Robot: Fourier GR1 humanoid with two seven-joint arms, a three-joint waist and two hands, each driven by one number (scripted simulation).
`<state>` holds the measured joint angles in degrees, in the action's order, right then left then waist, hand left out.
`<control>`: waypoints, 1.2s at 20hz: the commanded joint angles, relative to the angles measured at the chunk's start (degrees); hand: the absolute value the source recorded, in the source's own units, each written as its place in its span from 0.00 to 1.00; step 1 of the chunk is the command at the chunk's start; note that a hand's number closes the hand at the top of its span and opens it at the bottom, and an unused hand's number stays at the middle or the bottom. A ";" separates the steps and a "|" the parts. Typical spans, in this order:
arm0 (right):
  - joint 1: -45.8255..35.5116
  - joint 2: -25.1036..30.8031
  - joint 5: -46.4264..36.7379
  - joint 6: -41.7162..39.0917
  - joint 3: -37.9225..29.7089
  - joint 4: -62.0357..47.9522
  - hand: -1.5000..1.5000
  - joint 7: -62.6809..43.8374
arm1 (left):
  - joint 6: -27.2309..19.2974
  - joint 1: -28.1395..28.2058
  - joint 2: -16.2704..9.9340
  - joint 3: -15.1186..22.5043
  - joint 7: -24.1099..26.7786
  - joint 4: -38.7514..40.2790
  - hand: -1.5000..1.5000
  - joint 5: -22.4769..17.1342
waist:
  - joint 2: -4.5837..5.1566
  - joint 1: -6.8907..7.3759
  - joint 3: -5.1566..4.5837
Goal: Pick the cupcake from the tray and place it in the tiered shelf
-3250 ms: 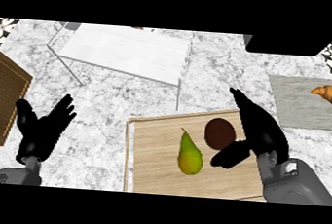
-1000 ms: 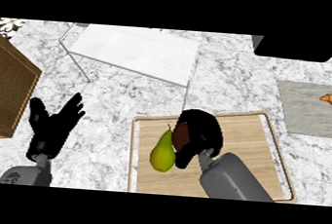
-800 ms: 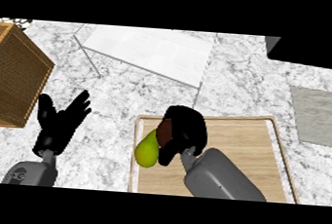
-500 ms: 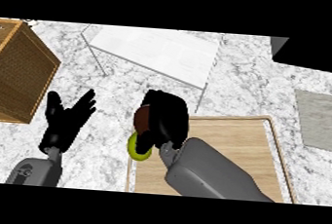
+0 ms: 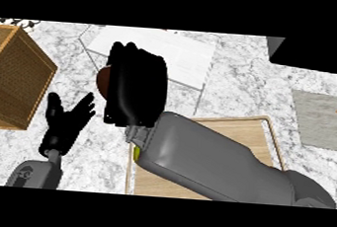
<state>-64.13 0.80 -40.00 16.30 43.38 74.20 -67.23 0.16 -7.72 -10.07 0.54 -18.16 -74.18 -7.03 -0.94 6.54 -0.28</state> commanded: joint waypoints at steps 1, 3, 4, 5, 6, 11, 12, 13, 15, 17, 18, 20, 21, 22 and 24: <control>-10.36 -0.76 -1.19 1.70 -2.72 -3.01 1.00 -15.66 | -0.37 0.31 -0.09 -0.36 0.81 0.30 0.50 0.27 | 0.11 -0.38 -0.14; -14.04 -0.76 -1.56 1.07 -4.22 -4.30 1.00 -17.57 | -0.49 0.24 0.00 -0.27 -0.21 -0.29 0.50 0.10 | -0.07 -0.83 -0.10; -15.61 -0.76 -1.67 0.48 -5.34 -4.92 1.00 -17.87 | 0.10 1.73 -0.44 0.01 0.23 -0.59 0.50 0.29 | -0.30 -0.89 -0.09; -16.33 -0.76 -0.95 0.08 -5.13 -6.06 1.00 -17.89 | -0.23 0.80 -0.56 -1.53 0.24 -0.22 0.50 -0.79 | 0.04 -1.50 -0.09; -18.43 -0.76 -1.07 0.09 -6.64 -7.89 1.00 -17.91 | 0.04 1.59 -0.31 -0.28 1.66 0.42 0.50 0.49 | 0.24 -1.53 -0.13; -26.45 -0.76 0.42 -0.32 -11.95 -13.82 1.00 -17.96 | -0.79 0.39 -0.45 -1.36 -0.07 -0.25 0.50 -0.14 | 0.42 -2.46 -0.04; -29.28 -0.76 0.19 -1.52 -13.08 -14.90 1.00 -17.96 | 0.74 1.65 -1.42 -1.09 -0.52 -1.73 0.50 -0.63 | 0.02 -2.11 -0.03; -29.84 -0.76 -0.84 0.10 -13.69 -17.79 1.00 -17.97 | 0.44 1.24 -1.31 -2.03 0.11 -0.54 0.50 -1.05 | 0.69 -2.35 -0.06; -31.20 -0.76 0.14 0.66 -14.05 -18.68 1.00 -17.97 | -0.85 0.76 -0.25 -1.69 -0.07 -0.05 0.50 -0.45 | 0.61 -3.01 -0.03; -35.05 -0.77 -0.15 -0.24 -17.99 -23.06 1.00 -16.38 | -1.19 1.20 -0.53 -2.12 0.41 -0.51 0.50 -0.30 | 0.83 -3.17 0.01; -36.62 -0.77 0.03 -0.95 -18.46 -24.63 1.00 -15.95 | -1.03 1.68 0.01 -1.80 -0.16 -2.30 0.50 -0.89 | 0.72 -3.02 0.04; -38.47 -0.77 0.94 -0.33 -19.58 -28.81 1.00 -14.00 | -1.41 1.61 0.71 -1.02 1.80 -0.56 0.50 0.44 | 1.18 -3.07 -0.03; -38.58 -0.77 1.28 -0.64 -20.32 -29.73 1.00 -12.73 | -0.87 1.52 -0.78 -1.75 -1.49 -3.42 0.50 -0.69 | 0.96 -3.26 0.09; -39.05 -0.77 2.03 -2.12 -22.19 -30.72 1.00 -10.78 | 0.11 3.90 -0.25 -2.07 2.41 -0.49 0.50 -0.78 | 1.09 -4.00 0.06; -39.43 -0.78 3.08 -1.28 -23.88 -35.07 1.00 -7.01 | 0.22 4.48 -1.60 -2.69 1.62 -2.88 0.50 -0.88 | 1.24 -3.41 0.09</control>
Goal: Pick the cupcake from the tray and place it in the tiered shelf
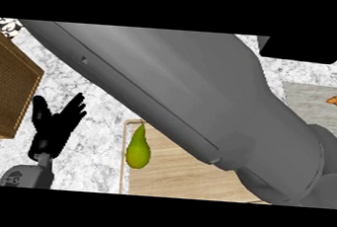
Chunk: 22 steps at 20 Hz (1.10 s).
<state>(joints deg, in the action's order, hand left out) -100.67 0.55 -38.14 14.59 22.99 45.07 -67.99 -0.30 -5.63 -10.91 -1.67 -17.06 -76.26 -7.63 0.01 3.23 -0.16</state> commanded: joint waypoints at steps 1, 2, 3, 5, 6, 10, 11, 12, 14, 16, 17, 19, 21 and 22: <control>-3.21 -0.53 2.17 0.84 -2.23 -6.61 1.00 -6.23 | 0.33 0.43 -0.47 -0.62 0.78 0.78 0.50 0.02 | 0.40 -0.34 -0.06; -4.04 -0.53 4.13 -1.03 -0.95 -6.04 1.00 -7.36 | 0.50 1.09 0.03 -0.16 1.08 0.95 0.50 0.11 | 0.24 -0.28 -0.07; -3.71 -0.53 3.39 -0.10 -3.27 -9.99 1.00 -2.95 | -0.33 1.19 0.21 0.70 -1.63 -2.47 0.50 0.32 | 0.37 -0.15 -0.01; -2.13 -0.53 4.50 0.60 -2.39 -12.80 1.00 0.79 | -0.08 0.42 0.73 -0.22 1.80 1.09 0.50 0.29 | 0.73 -0.35 -0.08; -1.30 -0.53 4.57 1.89 -1.63 -13.83 1.00 1.37 | 0.48 1.17 0.02 0.09 -0.94 -1.58 0.50 -0.28 | 0.60 0.01 -0.03; -3.42 -0.54 4.85 2.35 -3.23 -18.33 1.00 4.69 | 0.59 0.99 0.77 0.14 1.26 0.84 0.50 0.29 | 0.63 -0.63 -0.03; -2.38 -0.48 3.36 5.14 -4.22 -21.69 1.00 8.70 | -0.08 1.65 0.16 0.13 -0.11 -1.22 0.50 0.65 | 0.95 -0.03 -0.02; -2.38 -0.54 4.26 5.41 -1.67 -20.17 1.00 5.93 | 1.01 0.32 -0.67 -0.95 -0.45 -1.59 0.50 -0.63 | 0.66 0.04 -0.03; -3.98 -0.54 5.06 4.01 -3.73 -22.55 1.00 6.71 | -1.75 -0.18 1.24 0.27 -1.28 -1.20 0.50 1.17 | 0.68 -0.25 -0.01; -1.38 -0.54 4.48 7.14 -3.37 -24.34 1.00 11.13 | -0.04 -0.44 0.56 -0.79 0.13 0.96 0.50 0.11 | 0.96 -0.17 -0.04; -6.35 -0.54 4.33 5.12 -4.34 -26.30 1.00 8.71 | -0.16 -1.19 0.73 -0.59 0.16 1.36 0.50 0.38 | 1.06 0.25 -0.09; -2.84 -0.54 4.27 6.89 -4.39 -26.70 1.00 12.04 | 0.46 0.42 0.74 0.07 -0.54 -0.06 0.50 0.33 | 0.81 -0.46 0.00; -2.57 -0.55 4.31 9.24 -1.43 -26.25 1.00 10.42 | 1.06 0.80 0.99 1.14 -0.35 -2.18 0.50 0.55 | 0.95 1.18 -0.07; -3.87 -0.55 3.98 8.23 -4.12 -27.53 1.00 13.45 | -0.32 0.54 0.91 0.01 0.67 0.07 0.50 1.25 | 0.86 -0.34 0.00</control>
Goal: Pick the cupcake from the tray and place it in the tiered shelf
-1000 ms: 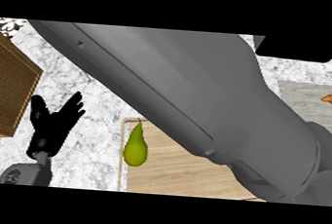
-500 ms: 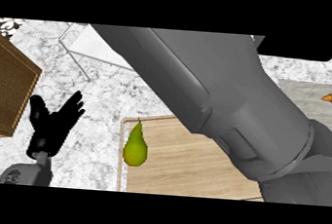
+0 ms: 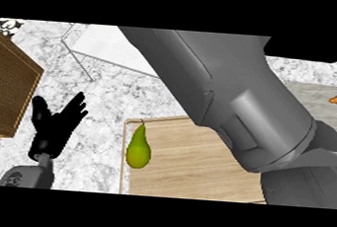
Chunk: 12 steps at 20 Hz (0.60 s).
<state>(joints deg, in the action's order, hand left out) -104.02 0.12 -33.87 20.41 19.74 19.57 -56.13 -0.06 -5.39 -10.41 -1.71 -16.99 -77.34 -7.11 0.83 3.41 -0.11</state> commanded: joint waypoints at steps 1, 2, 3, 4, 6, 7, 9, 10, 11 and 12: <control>1.13 -0.12 -0.07 4.29 -0.14 -1.69 1.00 2.22 | 1.61 1.04 -1.13 -0.27 -1.88 -1.71 0.50 -1.04 | 0.03 0.18 -0.05; -0.39 -0.12 -0.21 2.82 -1.59 -4.05 1.00 3.56 | 1.74 3.19 -1.05 -0.95 2.01 0.58 0.50 -0.58 | 0.29 0.25 -0.09; 1.00 -0.12 0.85 3.68 0.75 -0.41 1.00 1.69 | 2.16 -0.56 -1.53 -2.29 1.08 3.32 0.50 -1.54 | 0.08 0.06 -0.12; 1.39 -0.12 0.70 4.17 -1.64 -3.52 1.00 5.50 | 0.45 1.06 -0.31 -0.70 0.78 -0.03 0.50 -0.14 | 0.23 0.06 -0.06; -1.08 -0.12 1.08 2.17 -1.52 -3.73 1.00 4.51 | 0.37 0.23 1.39 0.17 1.99 2.31 0.50 0.21 | 0.25 0.05 -0.11; 0.81 -0.12 0.93 5.21 -1.02 -3.12 1.00 4.75 | -1.57 2.02 1.98 0.99 -0.02 -0.26 0.50 1.26 | 0.12 0.33 -0.06; 0.02 -0.12 1.26 3.77 -1.52 -2.19 1.00 5.73 | -0.89 1.03 0.24 -0.40 -1.00 -0.45 0.50 0.64 | -0.18 -0.59 -0.02; 0.21 -0.12 1.34 4.32 -1.77 -4.72 1.00 5.93 | -0.05 1.99 0.80 -0.27 1.82 0.40 0.50 0.48 | 0.24 0.31 -0.09; 0.22 -0.12 1.49 2.78 -1.45 -4.45 1.00 6.86 | 0.98 0.79 0.23 -0.86 2.89 2.51 0.50 0.18 | 0.21 -0.07 -0.10; -1.53 -0.12 0.93 -1.01 -0.69 -4.14 1.00 4.09 | 1.59 1.86 -0.20 -0.65 1.43 1.93 0.50 -0.07 | -0.26 -0.83 -0.05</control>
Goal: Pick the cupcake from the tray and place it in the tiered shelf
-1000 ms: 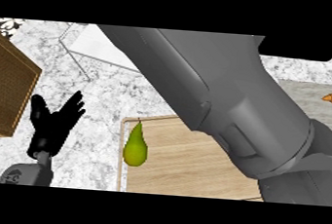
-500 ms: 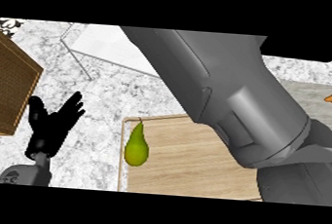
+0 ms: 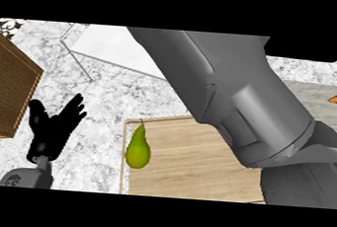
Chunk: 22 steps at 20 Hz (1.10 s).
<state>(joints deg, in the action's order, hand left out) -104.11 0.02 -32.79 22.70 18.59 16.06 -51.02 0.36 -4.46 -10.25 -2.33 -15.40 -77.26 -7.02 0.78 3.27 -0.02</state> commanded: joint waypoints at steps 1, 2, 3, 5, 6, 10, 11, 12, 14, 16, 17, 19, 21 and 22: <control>-3.02 -0.02 -1.20 -3.96 0.24 -3.65 1.00 0.96 | 0.10 -0.56 -0.37 0.00 -1.78 -0.14 0.50 0.03 | 0.19 -0.02 -0.16; 0.15 0.79 -0.60 -2.12 -0.83 -3.67 1.00 3.30 | 0.71 -0.38 -1.28 -1.26 -2.04 -0.60 0.50 -1.03 | 0.09 -0.52 -0.12; -1.56 -0.01 0.67 4.79 -2.11 -0.73 1.00 -2.48 | 1.37 1.20 -0.71 -0.87 1.46 1.64 0.50 -0.40 | -0.01 -0.26 -0.16; -0.57 0.00 0.71 9.74 -2.95 -0.17 0.00 -3.71 | 0.14 -0.88 -0.29 -0.29 -0.39 1.95 0.50 0.47 | -0.10 -0.88 -0.12; -0.81 2.40 1.75 11.03 -5.36 -0.44 0.00 -0.51 | 0.29 -0.61 -0.42 -1.04 -0.80 1.19 0.50 -0.50 | 0.20 -0.63 -0.10; 0.26 0.01 2.59 17.24 -7.35 1.10 0.00 -0.80 | 0.74 -0.33 -0.22 -0.96 0.80 3.06 0.50 0.00 | 0.02 -1.24 -0.11; 1.92 2.18 3.72 18.96 -8.83 2.53 0.00 2.43 | -0.19 2.01 0.39 0.29 -0.58 -0.58 0.50 0.65 | -0.08 -0.83 -0.02; -0.27 0.03 3.46 21.44 -9.19 2.71 0.00 0.19 | 0.89 -0.74 -1.51 -1.22 -1.10 1.30 0.50 -0.03 | 0.00 -0.93 -0.08; 2.76 0.03 4.38 24.02 -9.99 4.66 0.00 2.75 | -0.12 3.52 0.96 0.07 1.34 0.43 0.50 0.68 | -0.29 -1.05 -0.05; 0.61 0.63 5.60 26.08 -12.90 4.73 0.00 2.82 | 0.53 -0.50 -1.89 -1.73 -2.65 -0.42 0.50 -0.43 | -0.09 -0.87 -0.05; 0.39 0.92 5.54 27.27 -13.46 4.76 0.00 2.63 | -0.24 0.31 0.15 -0.39 -1.19 0.78 0.50 0.48 | -0.12 -1.20 -0.07; -0.49 2.50 6.80 28.03 -15.59 5.69 0.00 3.67 | 1.27 -1.15 -1.11 -2.07 -1.56 1.90 0.50 -1.25 | -0.04 -1.30 -0.09; 0.71 0.69 4.23 34.37 -14.49 5.48 0.00 2.54 | 0.18 -1.00 -0.92 -1.38 -2.51 0.39 0.50 -0.20 | -0.51 -2.02 -0.05; -0.51 4.64 3.87 33.09 -15.14 4.57 0.00 2.86 | 0.13 0.31 -0.71 -1.44 -1.38 -0.23 0.50 -0.15 | -0.43 -1.72 -0.07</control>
<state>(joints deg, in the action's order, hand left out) -103.65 2.11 -28.00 48.90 4.83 20.74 -46.37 0.64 -4.43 -10.85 -3.58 -16.68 -77.37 -7.30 0.47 1.91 0.00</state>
